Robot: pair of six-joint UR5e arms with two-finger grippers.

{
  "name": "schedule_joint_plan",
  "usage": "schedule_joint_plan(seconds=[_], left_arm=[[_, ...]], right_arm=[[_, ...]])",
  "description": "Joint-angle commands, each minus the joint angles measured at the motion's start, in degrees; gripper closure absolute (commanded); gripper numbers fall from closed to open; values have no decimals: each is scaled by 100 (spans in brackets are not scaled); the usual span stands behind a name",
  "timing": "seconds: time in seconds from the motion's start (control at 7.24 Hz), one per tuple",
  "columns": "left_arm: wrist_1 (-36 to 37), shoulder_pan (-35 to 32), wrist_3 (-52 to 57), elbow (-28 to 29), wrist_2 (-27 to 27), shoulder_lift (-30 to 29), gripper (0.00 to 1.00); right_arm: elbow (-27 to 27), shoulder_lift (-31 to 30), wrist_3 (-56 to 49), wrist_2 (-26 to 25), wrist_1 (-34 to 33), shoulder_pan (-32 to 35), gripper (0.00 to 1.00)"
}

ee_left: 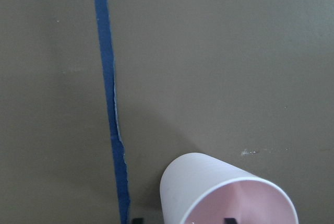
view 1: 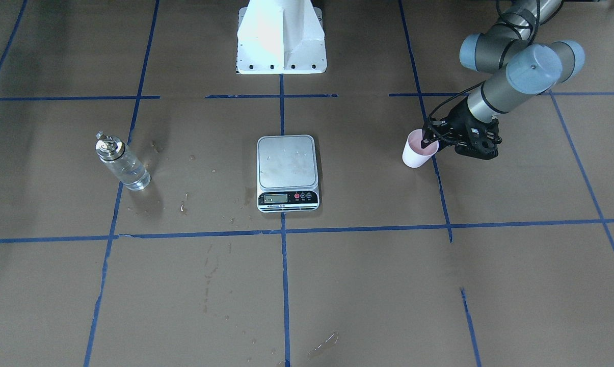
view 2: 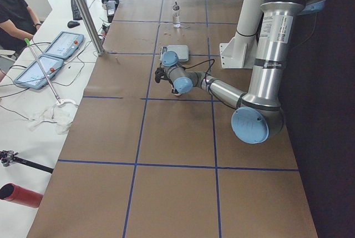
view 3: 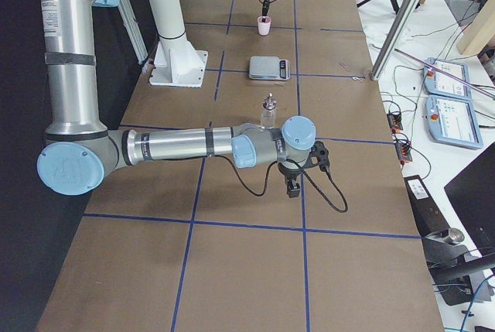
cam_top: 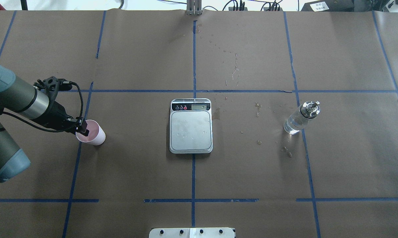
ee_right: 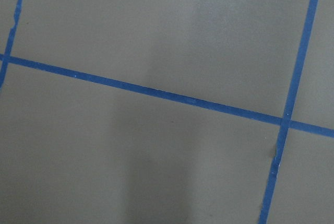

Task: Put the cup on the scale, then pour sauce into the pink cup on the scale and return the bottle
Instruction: 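Reach the left gripper to the pink cup and grasp it, then carry the pink cup with the left gripper onto the scale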

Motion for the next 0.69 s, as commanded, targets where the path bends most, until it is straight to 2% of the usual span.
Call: schedule_joint_plan(seconds=[0.0, 0.14, 0.41, 0.55], left_arm=[[143, -4, -168, -23, -25, -1, 100], [431, -4, -570, -284, -34, -209, 100], [2060, 39, -1474, -471, 62, -1679, 100], [2365, 240, -2088, -445, 498, -2288, 100]], right_arm=[[0, 0, 1, 77, -7, 0, 0], [9, 0, 1, 138, 2, 0, 0], [35, 0, 10, 147, 2, 0, 0], [52, 0, 10, 243, -7, 0, 0]])
